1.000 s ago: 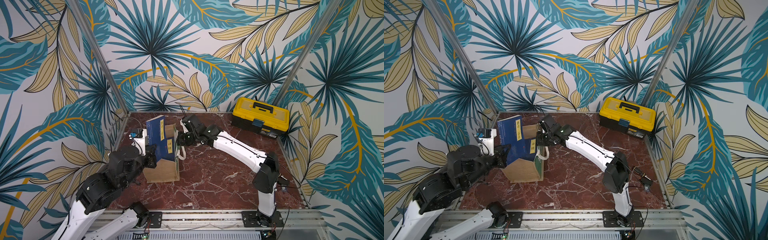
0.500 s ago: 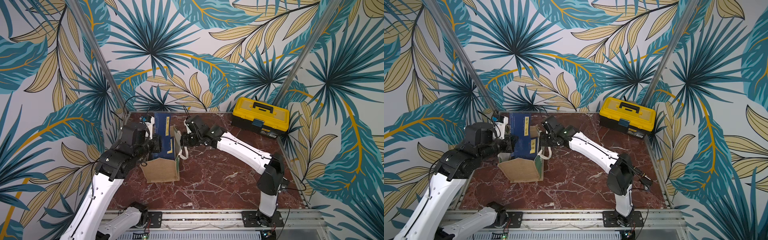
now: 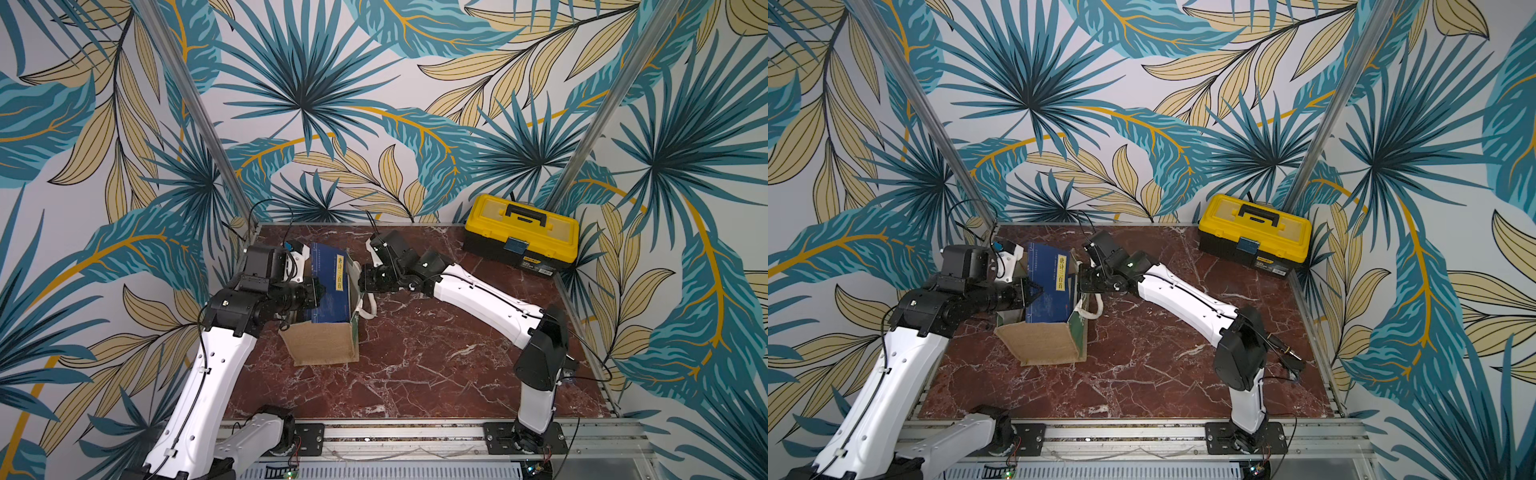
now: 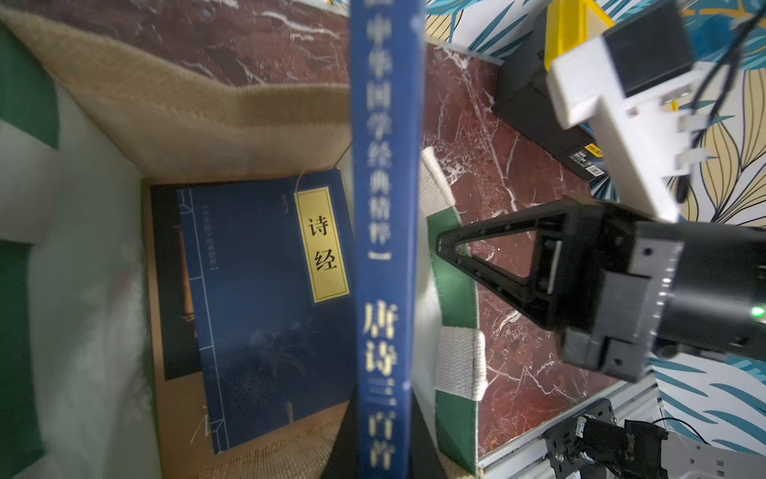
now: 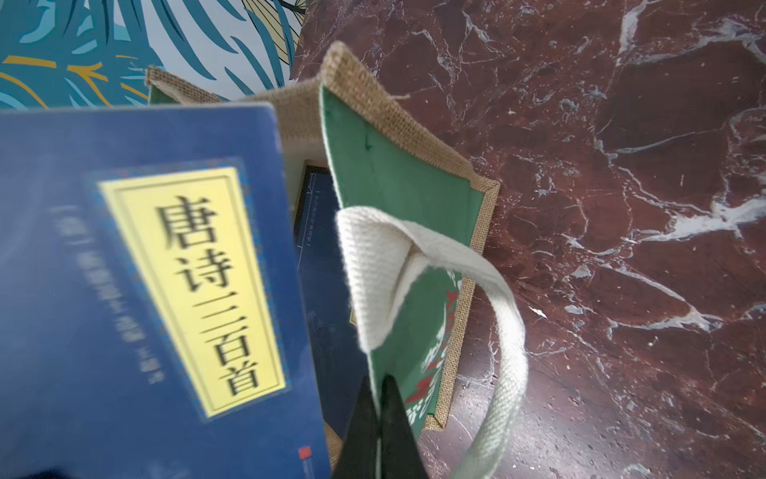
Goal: Put the books into the canvas bag
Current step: Place the book in the canvas bag.
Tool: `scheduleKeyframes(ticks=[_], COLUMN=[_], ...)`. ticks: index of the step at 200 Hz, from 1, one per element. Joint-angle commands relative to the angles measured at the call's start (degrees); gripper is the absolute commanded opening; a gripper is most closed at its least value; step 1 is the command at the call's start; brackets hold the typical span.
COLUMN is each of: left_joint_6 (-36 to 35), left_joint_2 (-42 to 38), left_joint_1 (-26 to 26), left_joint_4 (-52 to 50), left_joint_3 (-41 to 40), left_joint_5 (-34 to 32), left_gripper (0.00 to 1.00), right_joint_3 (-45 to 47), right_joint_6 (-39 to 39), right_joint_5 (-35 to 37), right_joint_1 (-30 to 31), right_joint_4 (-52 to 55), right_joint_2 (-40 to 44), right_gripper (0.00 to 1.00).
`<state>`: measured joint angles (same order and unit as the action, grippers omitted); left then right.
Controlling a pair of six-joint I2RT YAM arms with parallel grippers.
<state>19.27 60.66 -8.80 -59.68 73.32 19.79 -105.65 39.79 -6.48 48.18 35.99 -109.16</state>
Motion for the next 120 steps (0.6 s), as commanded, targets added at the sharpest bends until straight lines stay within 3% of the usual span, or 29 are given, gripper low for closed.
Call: scheduleKeyframes(ticks=[1,98,120], left_joint_6=[-2.0,-6.1,-6.5], left_joint_2=[0.6,13.4,15.5], left_joint_1=[1.5,7.9,8.1], left_joint_4=[-0.5,-0.5,-0.5], left_joint_3=[-2.6,-2.4,-2.4], left_joint_5=[3.5,10.7,10.0], left_gripper=[0.0,0.0,0.11], right_joint_3=[-0.9,-2.0,-2.2], right_joint_6=[-0.6,0.2,0.0], right_joint_5=[-2.1,-5.3,-5.0], right_joint_1=[-0.2,-0.2,-0.2], right_joint_4=[-2.6,-3.3,-3.5], right_joint_2=[1.4,-0.4,-0.5], right_gripper=[0.0,0.0,0.0])
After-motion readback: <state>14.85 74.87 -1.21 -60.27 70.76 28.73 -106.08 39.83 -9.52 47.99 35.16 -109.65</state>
